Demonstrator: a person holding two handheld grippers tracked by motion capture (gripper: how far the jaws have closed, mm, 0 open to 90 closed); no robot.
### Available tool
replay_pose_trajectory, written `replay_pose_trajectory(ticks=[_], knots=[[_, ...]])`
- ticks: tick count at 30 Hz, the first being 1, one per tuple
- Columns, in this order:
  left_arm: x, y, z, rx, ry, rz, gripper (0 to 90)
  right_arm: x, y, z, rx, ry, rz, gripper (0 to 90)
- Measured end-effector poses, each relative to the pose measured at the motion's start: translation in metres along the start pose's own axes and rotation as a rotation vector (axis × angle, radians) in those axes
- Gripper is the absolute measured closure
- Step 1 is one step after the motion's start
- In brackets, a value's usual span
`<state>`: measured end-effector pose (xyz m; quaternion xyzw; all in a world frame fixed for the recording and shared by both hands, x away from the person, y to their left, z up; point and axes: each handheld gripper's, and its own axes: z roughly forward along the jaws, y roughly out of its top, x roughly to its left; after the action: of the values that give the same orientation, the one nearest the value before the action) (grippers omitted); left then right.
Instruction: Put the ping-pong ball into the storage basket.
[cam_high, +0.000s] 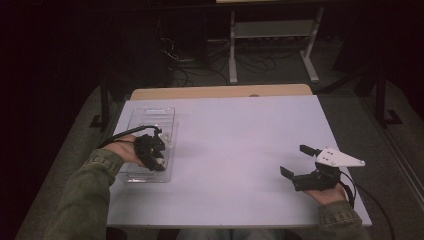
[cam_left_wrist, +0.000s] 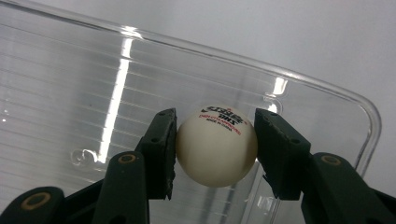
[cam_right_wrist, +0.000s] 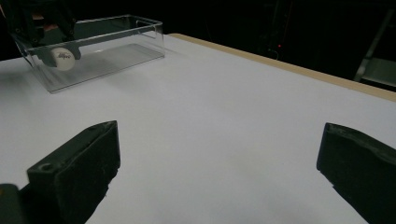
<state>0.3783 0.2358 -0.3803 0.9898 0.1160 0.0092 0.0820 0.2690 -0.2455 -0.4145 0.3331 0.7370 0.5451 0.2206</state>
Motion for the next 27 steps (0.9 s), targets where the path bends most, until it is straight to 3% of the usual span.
replay_pose_trajectory(ticks=[7, 15, 22, 27], knots=[[-0.001, 0.0002, 0.0059, 0.005, -0.02, -0.002, 50.5, 0.0, -0.0002, 0.0002, 0.002, 0.0, 0.0, 0.0], [0.0009, -0.0004, 0.005, 0.001, -0.01, -0.011, 50.0, -0.0003, -0.0004, 0.0003, 0.004, 0.001, 0.0, 0.0], [0.0016, -0.0016, 0.0017, -0.013, -0.005, -0.029, 41.2, -0.0003, -0.0002, 0.0001, 0.002, 0.001, 0.0, 0.0], [0.0019, -0.0033, -0.0006, -0.019, 0.028, -0.036, 32.3, 0.0001, -0.0001, 0.0001, 0.003, 0.002, 0.0, 0.0]])
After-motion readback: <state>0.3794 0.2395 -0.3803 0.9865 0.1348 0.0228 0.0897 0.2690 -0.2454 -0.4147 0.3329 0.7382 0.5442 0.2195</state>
